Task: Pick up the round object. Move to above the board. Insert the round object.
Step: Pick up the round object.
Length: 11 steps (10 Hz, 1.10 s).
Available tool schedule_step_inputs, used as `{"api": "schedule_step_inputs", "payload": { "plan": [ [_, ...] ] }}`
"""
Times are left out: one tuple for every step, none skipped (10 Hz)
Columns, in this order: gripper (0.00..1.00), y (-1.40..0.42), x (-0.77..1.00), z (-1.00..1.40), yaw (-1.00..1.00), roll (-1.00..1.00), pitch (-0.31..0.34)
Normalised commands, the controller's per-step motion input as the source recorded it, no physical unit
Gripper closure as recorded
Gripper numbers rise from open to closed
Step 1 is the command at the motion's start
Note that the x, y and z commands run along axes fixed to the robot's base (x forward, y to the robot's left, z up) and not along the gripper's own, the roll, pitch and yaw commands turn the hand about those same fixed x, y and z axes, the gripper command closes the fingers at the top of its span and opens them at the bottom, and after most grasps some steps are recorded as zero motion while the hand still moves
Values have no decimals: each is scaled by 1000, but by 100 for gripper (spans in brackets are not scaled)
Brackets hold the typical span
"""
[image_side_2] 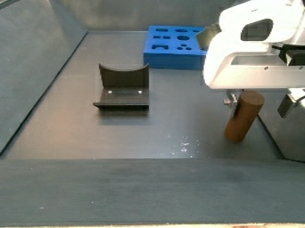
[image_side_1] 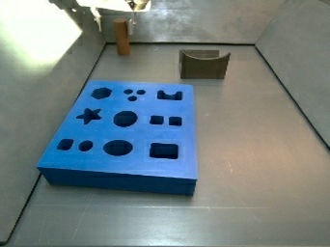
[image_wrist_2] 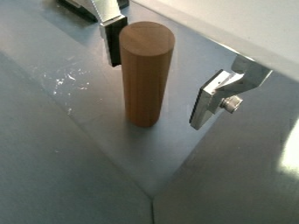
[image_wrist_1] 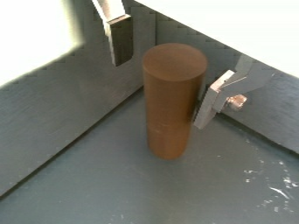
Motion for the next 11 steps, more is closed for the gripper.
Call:
{"api": "schedule_step_inputs", "payload": {
  "plan": [
    [0,0,17,0,-9,77,9],
    [100,0,9,0,-3,31,0],
    [100,0,0,0,0,0,0],
    [100,0,0,0,0,0,0],
    [100,0,0,0,0,0,0],
    [100,0,0,0,0,0,0],
    [100,0,0,0,0,0,0],
    [100,0,0,0,0,0,0],
    [100,0,0,0,0,0,0],
    [100,0,0,0,0,0,0],
    [100,0,0,0,0,0,0]
  ]
}}
